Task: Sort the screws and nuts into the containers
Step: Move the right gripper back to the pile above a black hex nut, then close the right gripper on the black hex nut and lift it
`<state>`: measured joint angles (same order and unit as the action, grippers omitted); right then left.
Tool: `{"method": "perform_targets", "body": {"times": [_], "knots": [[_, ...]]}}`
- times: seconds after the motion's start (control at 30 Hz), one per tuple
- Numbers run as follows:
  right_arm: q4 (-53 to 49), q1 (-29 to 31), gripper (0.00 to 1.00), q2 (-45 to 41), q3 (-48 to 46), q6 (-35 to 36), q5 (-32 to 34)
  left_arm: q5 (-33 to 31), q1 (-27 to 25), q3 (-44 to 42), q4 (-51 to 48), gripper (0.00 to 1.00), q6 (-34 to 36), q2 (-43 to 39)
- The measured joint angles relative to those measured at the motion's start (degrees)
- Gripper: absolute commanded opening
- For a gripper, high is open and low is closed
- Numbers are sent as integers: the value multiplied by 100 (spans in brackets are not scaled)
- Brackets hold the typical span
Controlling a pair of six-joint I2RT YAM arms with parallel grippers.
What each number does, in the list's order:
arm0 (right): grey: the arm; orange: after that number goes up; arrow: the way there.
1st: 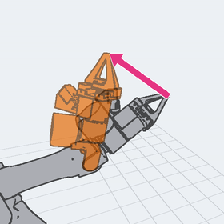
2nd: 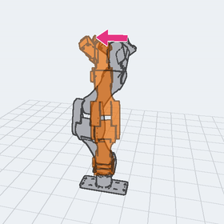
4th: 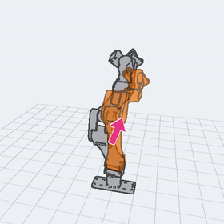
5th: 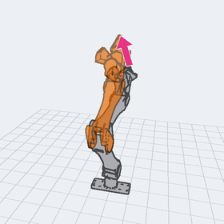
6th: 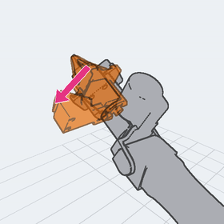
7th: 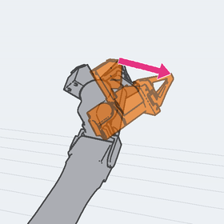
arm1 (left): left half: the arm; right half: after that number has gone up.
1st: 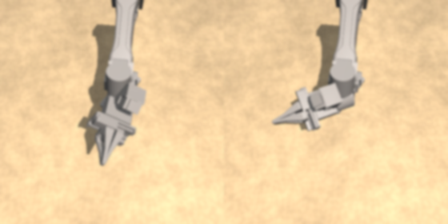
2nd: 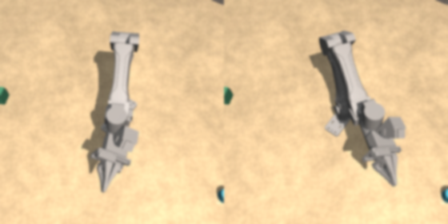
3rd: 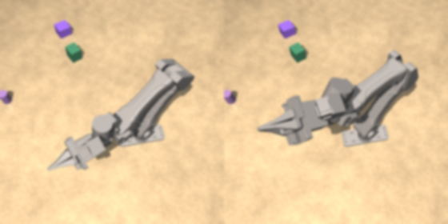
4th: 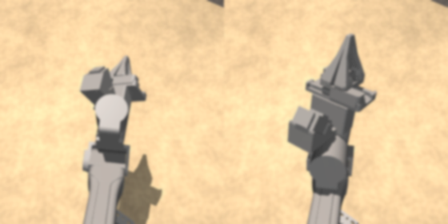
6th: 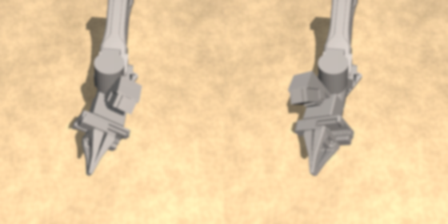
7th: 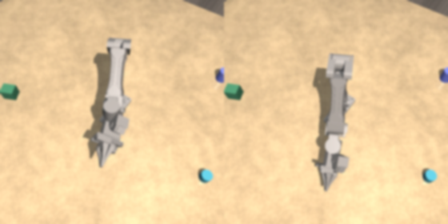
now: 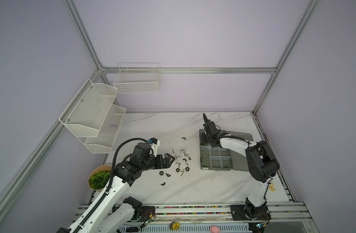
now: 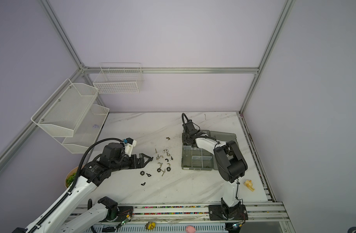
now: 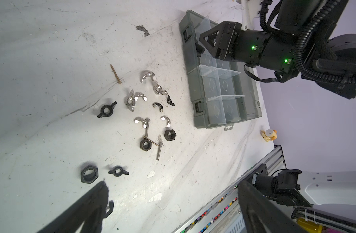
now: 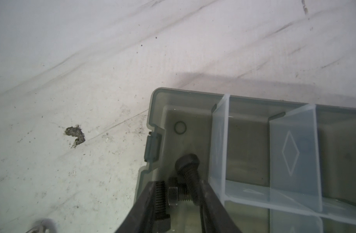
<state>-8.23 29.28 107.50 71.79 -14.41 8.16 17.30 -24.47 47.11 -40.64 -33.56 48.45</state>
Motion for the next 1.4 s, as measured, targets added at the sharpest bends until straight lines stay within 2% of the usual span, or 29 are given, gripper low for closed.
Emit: {"method": "perform_targets", "body": {"times": [0.23,0.43,0.57,0.83,1.17,1.4], "knots": [[107,2,43,-557,-118,214,-195,-2,0,0,-59,100,0,-87],[702,101,43,-1982,-1158,199,-717,-48,0,-50,-258,100,2,-286],[852,461,43,-2356,-1646,61,-890,0,0,-216,-343,100,-11,-415],[935,1816,41,-2371,-2210,-437,-800,310,2,-297,-341,100,-33,-74],[1001,2603,39,-1851,-2369,-881,-553,656,0,-389,-372,100,-205,-70],[1086,2811,33,-1377,-2369,-938,-542,634,0,-391,-470,100,-273,-225]]}}
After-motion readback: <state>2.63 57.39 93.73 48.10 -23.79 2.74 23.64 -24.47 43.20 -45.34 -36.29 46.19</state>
